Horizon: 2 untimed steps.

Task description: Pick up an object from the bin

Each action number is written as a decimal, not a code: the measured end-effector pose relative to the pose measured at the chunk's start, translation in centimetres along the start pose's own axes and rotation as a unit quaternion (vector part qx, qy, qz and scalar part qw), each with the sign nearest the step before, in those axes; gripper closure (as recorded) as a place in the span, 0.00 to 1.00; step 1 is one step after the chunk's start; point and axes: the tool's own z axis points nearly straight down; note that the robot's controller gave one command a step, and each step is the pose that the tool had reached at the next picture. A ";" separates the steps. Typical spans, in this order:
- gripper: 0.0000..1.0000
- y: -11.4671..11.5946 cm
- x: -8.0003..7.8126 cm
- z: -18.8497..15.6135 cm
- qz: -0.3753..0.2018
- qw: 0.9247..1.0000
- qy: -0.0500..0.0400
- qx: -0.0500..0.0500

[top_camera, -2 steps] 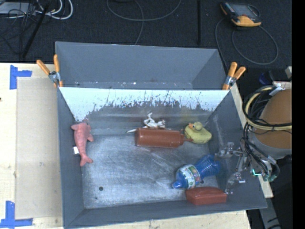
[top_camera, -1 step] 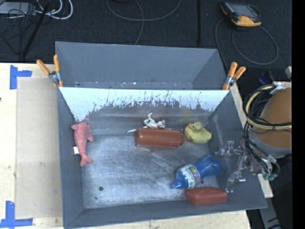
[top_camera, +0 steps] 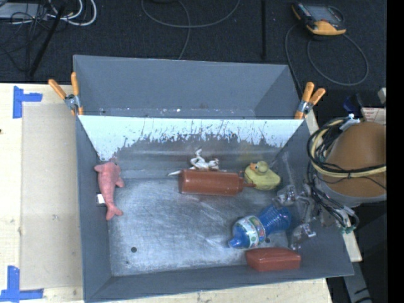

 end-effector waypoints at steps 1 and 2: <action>0.00 0.1 0.3 1.1 -0.019 1.000 0.006 -0.004; 0.00 -0.1 -1.5 0.8 -0.104 0.994 0.015 -0.009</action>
Offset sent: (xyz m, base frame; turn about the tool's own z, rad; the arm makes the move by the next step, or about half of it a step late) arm 0.0250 0.0008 -0.0083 -0.2697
